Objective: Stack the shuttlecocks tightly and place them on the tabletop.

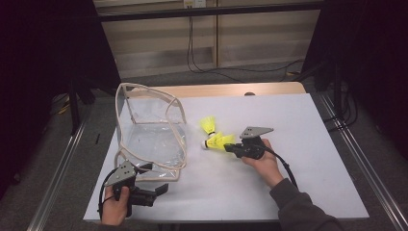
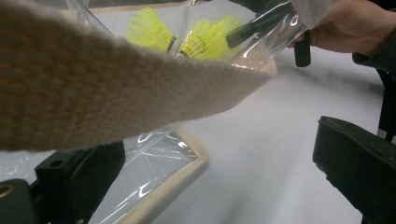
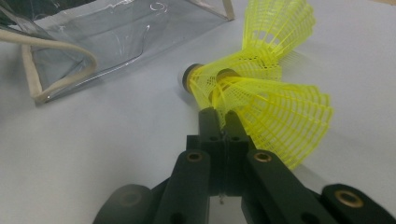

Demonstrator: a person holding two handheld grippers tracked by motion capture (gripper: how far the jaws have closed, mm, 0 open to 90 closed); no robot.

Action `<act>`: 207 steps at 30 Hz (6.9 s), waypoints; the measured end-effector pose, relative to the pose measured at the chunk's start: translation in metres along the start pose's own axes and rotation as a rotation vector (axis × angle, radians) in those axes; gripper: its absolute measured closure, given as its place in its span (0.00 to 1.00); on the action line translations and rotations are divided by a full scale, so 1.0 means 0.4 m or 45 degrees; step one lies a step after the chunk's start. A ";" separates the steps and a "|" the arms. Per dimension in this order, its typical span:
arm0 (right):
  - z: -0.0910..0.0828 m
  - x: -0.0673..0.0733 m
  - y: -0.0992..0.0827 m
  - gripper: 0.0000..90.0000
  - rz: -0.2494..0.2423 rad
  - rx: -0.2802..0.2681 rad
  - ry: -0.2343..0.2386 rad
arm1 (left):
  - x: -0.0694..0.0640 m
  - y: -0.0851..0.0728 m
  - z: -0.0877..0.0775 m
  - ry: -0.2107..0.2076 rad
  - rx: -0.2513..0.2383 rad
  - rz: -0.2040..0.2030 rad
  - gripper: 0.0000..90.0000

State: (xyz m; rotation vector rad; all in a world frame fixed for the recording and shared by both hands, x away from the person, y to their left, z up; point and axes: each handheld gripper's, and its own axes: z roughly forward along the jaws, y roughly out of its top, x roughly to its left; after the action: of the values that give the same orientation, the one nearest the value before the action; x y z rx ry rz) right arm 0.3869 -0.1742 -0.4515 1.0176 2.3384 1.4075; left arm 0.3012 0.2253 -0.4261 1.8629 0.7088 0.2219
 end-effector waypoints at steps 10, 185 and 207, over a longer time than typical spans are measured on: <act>0.006 0.000 0.002 1.00 -0.005 0.006 -0.001 | 0.000 0.000 0.001 0.000 -0.001 0.000 0.03; 0.020 -0.041 0.182 0.08 0.100 -0.011 -0.207 | 0.006 -0.011 -0.003 -0.033 -0.031 -0.022 0.03; 0.087 -0.048 0.212 0.09 0.064 0.043 -0.223 | 0.006 -0.011 -0.003 -0.034 -0.029 -0.022 0.03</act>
State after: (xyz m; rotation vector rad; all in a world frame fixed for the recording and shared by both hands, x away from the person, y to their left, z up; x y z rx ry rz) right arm 0.4565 -0.1377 -0.4007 1.1667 2.2311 1.2450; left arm 0.3010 0.2287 -0.4299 1.8342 0.7007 0.1929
